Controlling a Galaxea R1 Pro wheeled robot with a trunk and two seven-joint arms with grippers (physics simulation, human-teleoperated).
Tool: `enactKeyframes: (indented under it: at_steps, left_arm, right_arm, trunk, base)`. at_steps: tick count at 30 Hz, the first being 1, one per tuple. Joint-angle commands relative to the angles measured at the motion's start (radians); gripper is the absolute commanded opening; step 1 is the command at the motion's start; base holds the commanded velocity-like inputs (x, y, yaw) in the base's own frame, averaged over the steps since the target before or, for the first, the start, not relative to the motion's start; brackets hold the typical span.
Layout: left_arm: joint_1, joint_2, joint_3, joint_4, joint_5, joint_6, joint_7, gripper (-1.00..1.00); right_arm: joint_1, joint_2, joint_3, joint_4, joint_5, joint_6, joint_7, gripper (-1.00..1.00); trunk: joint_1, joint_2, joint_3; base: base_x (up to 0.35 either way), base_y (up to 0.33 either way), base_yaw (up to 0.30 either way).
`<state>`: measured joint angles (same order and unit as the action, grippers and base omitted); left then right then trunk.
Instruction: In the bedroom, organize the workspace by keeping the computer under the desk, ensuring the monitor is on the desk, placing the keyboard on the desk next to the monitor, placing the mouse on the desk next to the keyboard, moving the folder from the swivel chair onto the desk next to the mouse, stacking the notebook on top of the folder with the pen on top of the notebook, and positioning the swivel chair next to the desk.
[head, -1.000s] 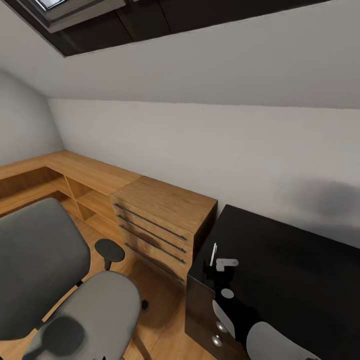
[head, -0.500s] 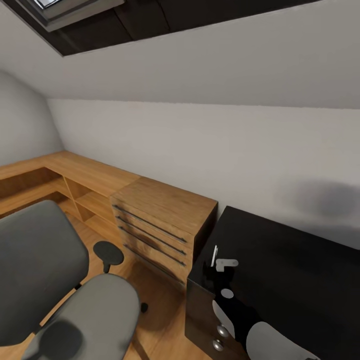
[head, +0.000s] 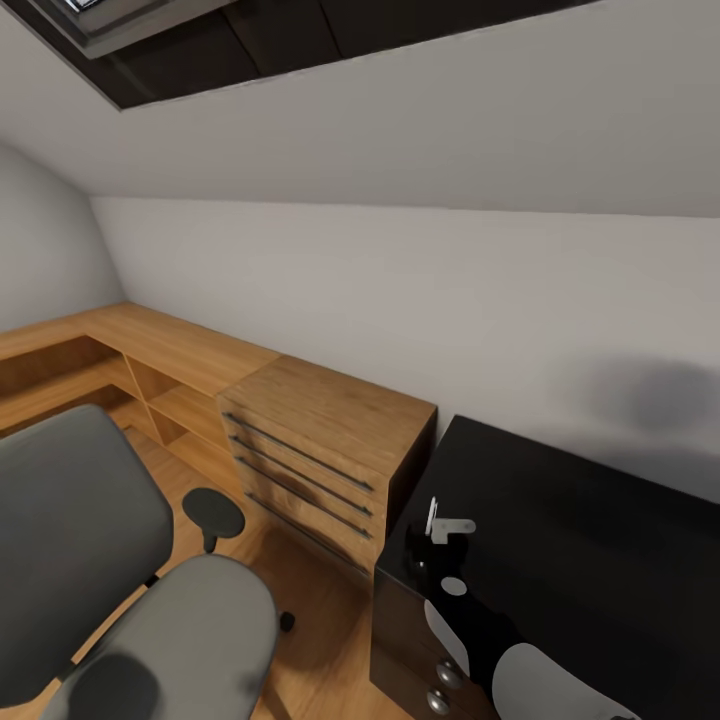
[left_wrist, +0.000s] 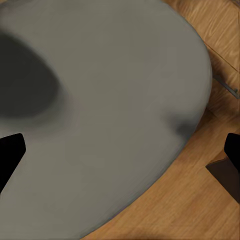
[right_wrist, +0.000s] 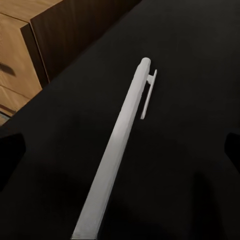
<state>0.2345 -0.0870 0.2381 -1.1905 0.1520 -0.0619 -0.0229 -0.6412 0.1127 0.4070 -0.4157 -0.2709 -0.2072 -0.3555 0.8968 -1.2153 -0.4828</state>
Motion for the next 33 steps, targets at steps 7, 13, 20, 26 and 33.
enactKeyframes:
  at_steps: [7, 13, 20, 26, 33]
  left_arm:
    - [0.000, -0.002, 0.003, -0.010, 0.009, -0.001, -0.001, 1.00]
    - [0.000, -0.002, 0.003, -0.010, 0.009, -0.002, -0.001, 1.00]
    - [0.000, -0.002, 0.003, -0.009, 0.008, -0.002, -0.002, 1.00]
    - [0.000, -0.002, 0.003, -0.009, 0.008, -0.002, -0.002, 1.00]
    - [0.000, -0.002, 0.003, -0.009, 0.008, -0.001, -0.002, 1.00]
  right_arm:
    - [-0.001, -0.001, 0.004, -0.003, -0.012, 0.090, -0.004, 1.00]
    - [-0.002, -0.001, 0.004, -0.003, -0.012, 0.098, -0.005, 1.00]
    - [-0.001, -0.001, 0.003, -0.003, -0.011, 0.098, -0.005, 1.00]
    - [-0.001, -0.001, 0.003, -0.003, -0.011, 0.099, -0.006, -1.00]
    - [-0.001, -0.001, 0.003, -0.003, -0.011, 0.100, -0.007, -1.00]
  trunk:
    - [0.027, -0.050, -0.023]
    - [0.042, -0.078, -0.035]
    - [0.042, -0.078, -0.035]
    - [0.042, -0.078, -0.035]
    - [0.042, -0.078, -0.035]
  base:
    - [0.000, 0.000, 0.000]
    - [0.000, 0.000, 0.000]
    - [0.000, 0.000, 0.000]
    - [0.000, 0.000, 0.000]
    - [0.000, 0.000, 0.000]
